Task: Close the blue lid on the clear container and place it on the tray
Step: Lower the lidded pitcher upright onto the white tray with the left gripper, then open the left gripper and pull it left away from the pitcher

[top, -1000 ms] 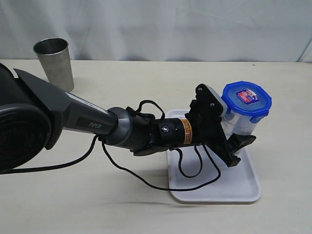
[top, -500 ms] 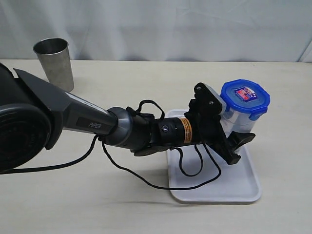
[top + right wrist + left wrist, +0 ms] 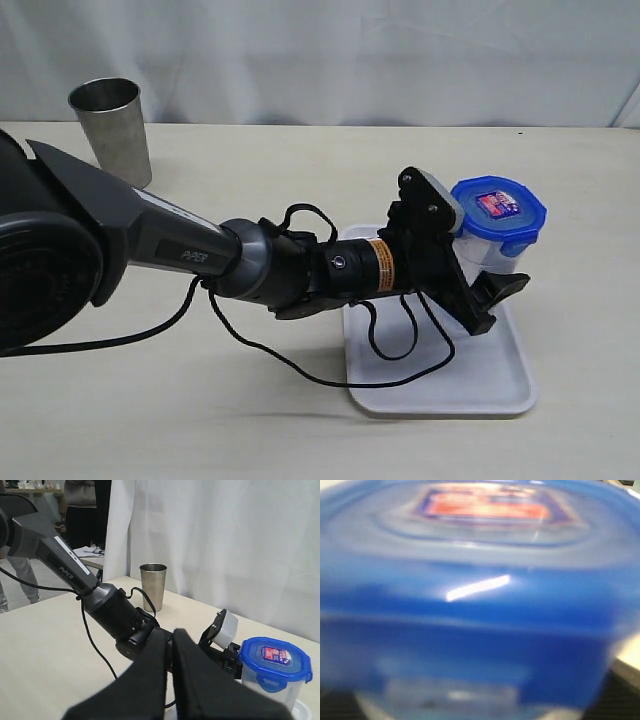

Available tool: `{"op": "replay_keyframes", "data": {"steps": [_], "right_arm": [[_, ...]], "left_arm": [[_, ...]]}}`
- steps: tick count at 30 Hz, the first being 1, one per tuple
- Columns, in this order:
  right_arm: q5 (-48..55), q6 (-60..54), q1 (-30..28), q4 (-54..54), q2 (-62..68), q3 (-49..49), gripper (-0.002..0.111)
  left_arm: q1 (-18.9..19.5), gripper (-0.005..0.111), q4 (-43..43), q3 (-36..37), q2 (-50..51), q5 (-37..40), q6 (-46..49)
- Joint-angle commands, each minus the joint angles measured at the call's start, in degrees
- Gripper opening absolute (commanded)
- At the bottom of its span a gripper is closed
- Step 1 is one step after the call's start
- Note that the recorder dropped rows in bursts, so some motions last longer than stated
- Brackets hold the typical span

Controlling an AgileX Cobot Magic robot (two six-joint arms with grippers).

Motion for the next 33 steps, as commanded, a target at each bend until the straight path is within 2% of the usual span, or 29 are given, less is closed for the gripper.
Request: {"op": "replay_keyframes", "data": {"steps": [1, 15, 18, 23, 25, 29, 31, 33], "right_arm": [[0.2, 0.3, 0.1, -0.3, -0.2, 0.1, 0.005], [0.2, 0.3, 0.1, -0.3, -0.2, 0.1, 0.005], [0.2, 0.3, 0.1, -0.3, -0.2, 0.1, 0.005], [0.2, 0.3, 0.1, -0.3, -0.2, 0.1, 0.005], [0.2, 0.3, 0.1, -0.3, -0.2, 0.1, 0.005], [0.2, 0.3, 0.1, -0.3, -0.2, 0.1, 0.005], [0.2, 0.3, 0.1, -0.3, -0.2, 0.1, 0.005], [0.2, 0.3, 0.1, -0.3, -0.2, 0.1, 0.005]], "left_arm": [[0.1, 0.078, -0.6, -0.3, -0.3, -0.7, 0.0], [0.1, 0.078, 1.3, -0.3, -1.2, 2.3, 0.6], [0.1, 0.078, 9.3, -0.3, -1.2, 1.7, 0.6], [0.1, 0.078, 9.5, -0.3, -1.2, 1.2, 0.7], [0.1, 0.083, 8.3, -0.3, -1.2, 2.1, 0.6], [0.1, 0.103, 4.2, -0.3, -1.2, 4.6, 0.6], [0.1, 0.105, 1.4, -0.3, -1.2, 6.1, 0.9], [0.6, 0.105, 2.4, -0.3, -1.2, 6.3, 1.3]]}}
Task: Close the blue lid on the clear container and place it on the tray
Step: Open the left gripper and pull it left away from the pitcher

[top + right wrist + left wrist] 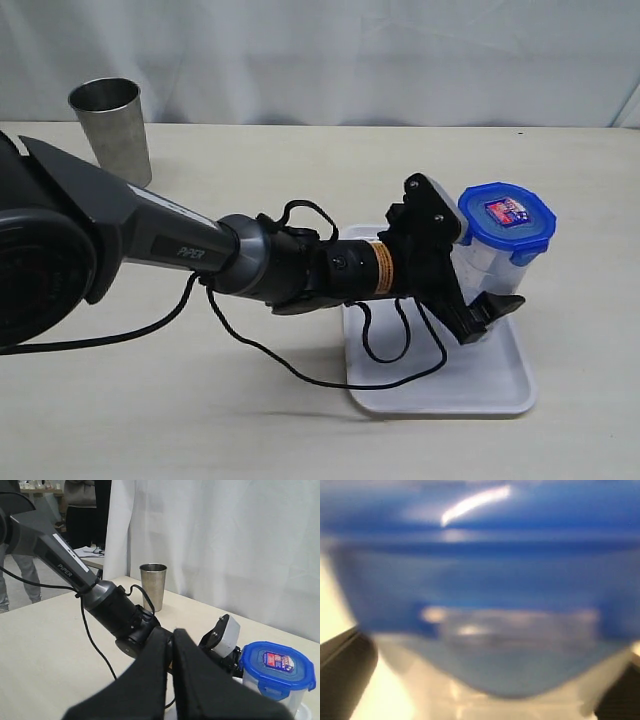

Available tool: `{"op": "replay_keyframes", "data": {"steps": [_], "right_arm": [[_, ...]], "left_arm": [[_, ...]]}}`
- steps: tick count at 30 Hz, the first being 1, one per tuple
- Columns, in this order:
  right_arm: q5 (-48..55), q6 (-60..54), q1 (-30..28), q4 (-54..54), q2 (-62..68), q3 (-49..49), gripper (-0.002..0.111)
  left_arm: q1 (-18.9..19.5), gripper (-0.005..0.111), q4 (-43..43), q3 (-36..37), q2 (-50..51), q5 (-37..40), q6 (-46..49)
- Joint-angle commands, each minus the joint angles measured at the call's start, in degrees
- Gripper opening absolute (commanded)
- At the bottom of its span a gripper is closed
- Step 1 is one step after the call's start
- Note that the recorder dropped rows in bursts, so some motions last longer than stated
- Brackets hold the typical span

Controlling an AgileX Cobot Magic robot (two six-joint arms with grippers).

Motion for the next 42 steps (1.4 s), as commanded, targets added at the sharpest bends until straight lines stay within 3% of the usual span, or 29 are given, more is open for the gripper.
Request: {"op": "replay_keyframes", "data": {"steps": [1, 10, 16, 25, 38, 42], "right_arm": [[0.2, 0.3, 0.1, -0.3, -0.2, 0.1, 0.005], [0.2, 0.3, 0.1, -0.3, -0.2, 0.1, 0.005], [0.2, 0.3, 0.1, -0.3, -0.2, 0.1, 0.005], [0.2, 0.3, 0.1, -0.3, -0.2, 0.1, 0.005], [0.2, 0.3, 0.1, -0.3, -0.2, 0.1, 0.005], [0.2, 0.3, 0.1, -0.3, -0.2, 0.1, 0.005]], "left_arm": [[0.8, 0.105, -1.5, -0.3, -0.5, 1.5, 0.6], [1.2, 0.105, 10.1, -0.3, -0.5, 2.2, 0.5], [2.5, 0.105, 10.6, 1.3, -1.2, 2.3, -0.4], [8.5, 0.105, 15.2, 10.8, -8.8, 1.2, -0.5], [16.0, 0.105, 15.0, 26.7, -26.6, 1.3, -0.5], [16.5, 0.105, 15.0, 29.9, -33.8, 8.5, -1.3]]}}
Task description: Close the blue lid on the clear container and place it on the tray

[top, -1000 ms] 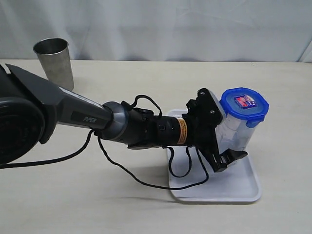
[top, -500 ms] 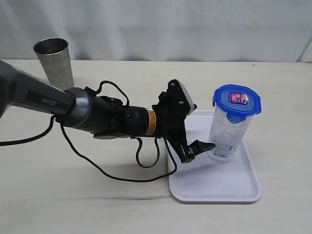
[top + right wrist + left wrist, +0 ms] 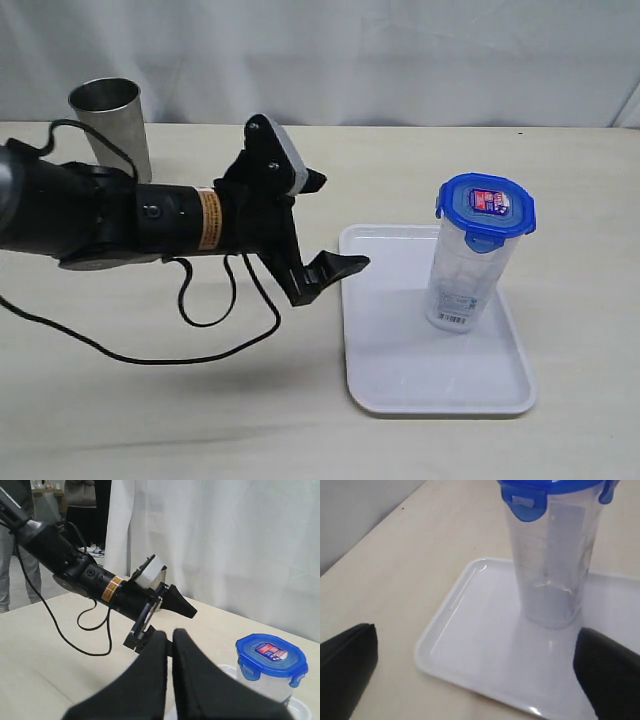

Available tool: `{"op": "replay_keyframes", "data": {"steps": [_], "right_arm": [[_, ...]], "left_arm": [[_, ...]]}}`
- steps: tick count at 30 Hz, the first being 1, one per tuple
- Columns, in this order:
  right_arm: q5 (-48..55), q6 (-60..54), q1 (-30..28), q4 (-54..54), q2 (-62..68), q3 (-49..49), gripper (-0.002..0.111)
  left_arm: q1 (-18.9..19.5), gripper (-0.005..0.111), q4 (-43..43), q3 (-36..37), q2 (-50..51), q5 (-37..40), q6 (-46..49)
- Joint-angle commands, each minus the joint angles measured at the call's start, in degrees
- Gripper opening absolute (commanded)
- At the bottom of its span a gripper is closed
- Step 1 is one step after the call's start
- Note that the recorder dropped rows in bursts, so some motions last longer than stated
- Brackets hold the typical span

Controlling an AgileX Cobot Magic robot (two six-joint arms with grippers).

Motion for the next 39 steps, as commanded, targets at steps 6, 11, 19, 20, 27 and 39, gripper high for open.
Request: {"op": "replay_keyframes", "data": {"steps": [6, 11, 19, 20, 27, 39], "right_arm": [[0.1, 0.3, 0.1, -0.3, -0.2, 0.1, 0.005], [0.1, 0.3, 0.1, -0.3, -0.2, 0.1, 0.005], [0.1, 0.3, 0.1, -0.3, -0.2, 0.1, 0.005], [0.1, 0.3, 0.1, -0.3, -0.2, 0.1, 0.005], [0.1, 0.3, 0.1, -0.3, -0.2, 0.1, 0.005], [0.1, 0.3, 0.1, -0.3, -0.2, 0.1, 0.005]], "left_arm": [[0.4, 0.105, -0.2, 4.4, -18.5, 26.1, -12.8], [0.4, 0.105, -0.5, 6.1, -28.4, 39.8, -18.6], [0.4, 0.105, -6.3, 12.2, -46.0, 48.3, -19.4], [0.4, 0.105, -8.3, 13.0, -48.5, 48.0, -19.4], [0.4, 0.105, -15.7, 17.2, -63.9, 50.2, -19.4], [0.4, 0.105, -17.9, 23.8, -85.1, 59.1, -19.4]]}}
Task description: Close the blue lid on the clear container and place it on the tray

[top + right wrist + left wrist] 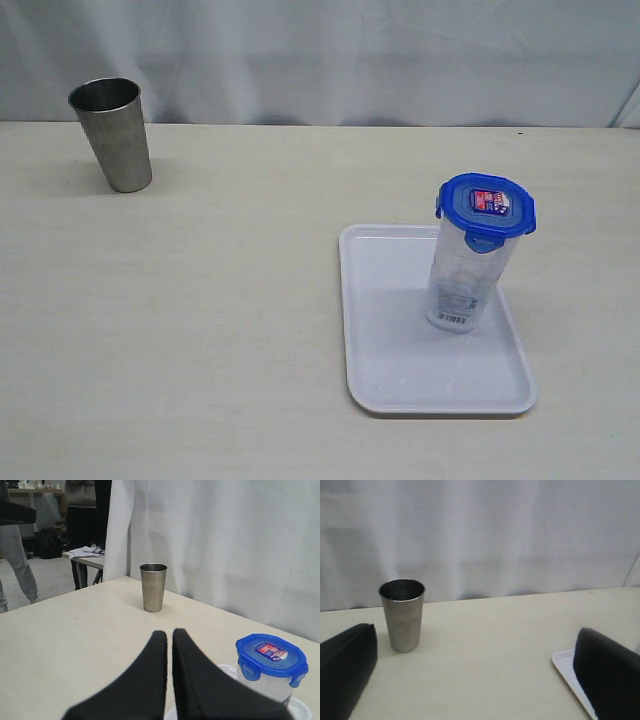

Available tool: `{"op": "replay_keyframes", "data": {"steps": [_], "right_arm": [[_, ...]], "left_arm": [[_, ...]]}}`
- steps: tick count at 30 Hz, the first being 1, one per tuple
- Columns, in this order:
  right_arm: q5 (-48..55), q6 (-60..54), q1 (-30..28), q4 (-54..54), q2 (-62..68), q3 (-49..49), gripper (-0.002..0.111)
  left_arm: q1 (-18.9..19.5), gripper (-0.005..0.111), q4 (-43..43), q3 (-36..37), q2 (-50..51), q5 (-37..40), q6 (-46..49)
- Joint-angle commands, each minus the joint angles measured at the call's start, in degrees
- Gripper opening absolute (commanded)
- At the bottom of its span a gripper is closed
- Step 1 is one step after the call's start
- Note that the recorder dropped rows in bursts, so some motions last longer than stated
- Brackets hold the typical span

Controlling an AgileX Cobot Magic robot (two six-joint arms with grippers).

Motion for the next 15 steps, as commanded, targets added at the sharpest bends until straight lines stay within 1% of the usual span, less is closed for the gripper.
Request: {"op": "replay_keyframes", "data": {"steps": [1, 6, 15], "right_arm": [[0.1, 0.3, 0.1, -0.3, -0.2, 0.1, 0.005], [0.1, 0.3, 0.1, -0.3, -0.2, 0.1, 0.005], [0.1, 0.3, 0.1, -0.3, -0.2, 0.1, 0.005]], "left_arm": [[0.0, 0.105, -0.6, 0.9, -5.6, 2.3, -0.4], [0.0, 0.105, 0.3, 0.9, -8.1, 3.3, -0.4], [0.0, 0.105, 0.3, 0.9, -8.1, 3.3, -0.4]]}}
